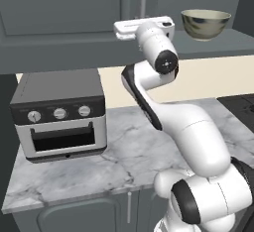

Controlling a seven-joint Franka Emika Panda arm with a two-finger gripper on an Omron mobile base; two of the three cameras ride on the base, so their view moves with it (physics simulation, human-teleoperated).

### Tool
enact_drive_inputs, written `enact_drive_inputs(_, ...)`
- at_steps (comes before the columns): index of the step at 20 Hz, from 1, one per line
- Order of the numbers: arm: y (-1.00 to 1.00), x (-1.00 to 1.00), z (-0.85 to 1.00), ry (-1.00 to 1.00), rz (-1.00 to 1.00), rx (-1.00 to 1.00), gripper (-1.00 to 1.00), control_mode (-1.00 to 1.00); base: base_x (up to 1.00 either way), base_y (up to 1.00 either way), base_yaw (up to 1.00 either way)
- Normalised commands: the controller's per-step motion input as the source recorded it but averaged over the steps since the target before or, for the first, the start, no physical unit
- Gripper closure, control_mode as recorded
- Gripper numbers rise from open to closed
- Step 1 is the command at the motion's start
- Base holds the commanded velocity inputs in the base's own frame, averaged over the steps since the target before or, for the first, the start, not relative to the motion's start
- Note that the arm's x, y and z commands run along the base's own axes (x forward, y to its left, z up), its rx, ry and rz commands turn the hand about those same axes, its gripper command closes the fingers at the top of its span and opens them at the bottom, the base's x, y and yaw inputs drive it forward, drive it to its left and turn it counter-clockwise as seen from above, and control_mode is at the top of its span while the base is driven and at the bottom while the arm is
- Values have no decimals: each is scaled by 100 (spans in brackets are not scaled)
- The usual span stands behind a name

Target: Move the bowls from the cabinet to the plates on the dining table.

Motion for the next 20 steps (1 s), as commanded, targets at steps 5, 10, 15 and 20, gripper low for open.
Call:
enact_drive_inputs(5, 4, -14, 0, 15, 0, 0, 100, -100, 0, 0, 0)
enact_drive_inputs(10, 3, -43, 0, 11, 0, -3, 100, -100, 0, 0, 0)
enact_drive_inputs(15, 9, -51, 0, 3, 0, -2, 100, -100, 0, 0, 0)
enact_drive_inputs(20, 14, -60, 0, 2, 0, -3, 100, -100, 0, 0, 0)
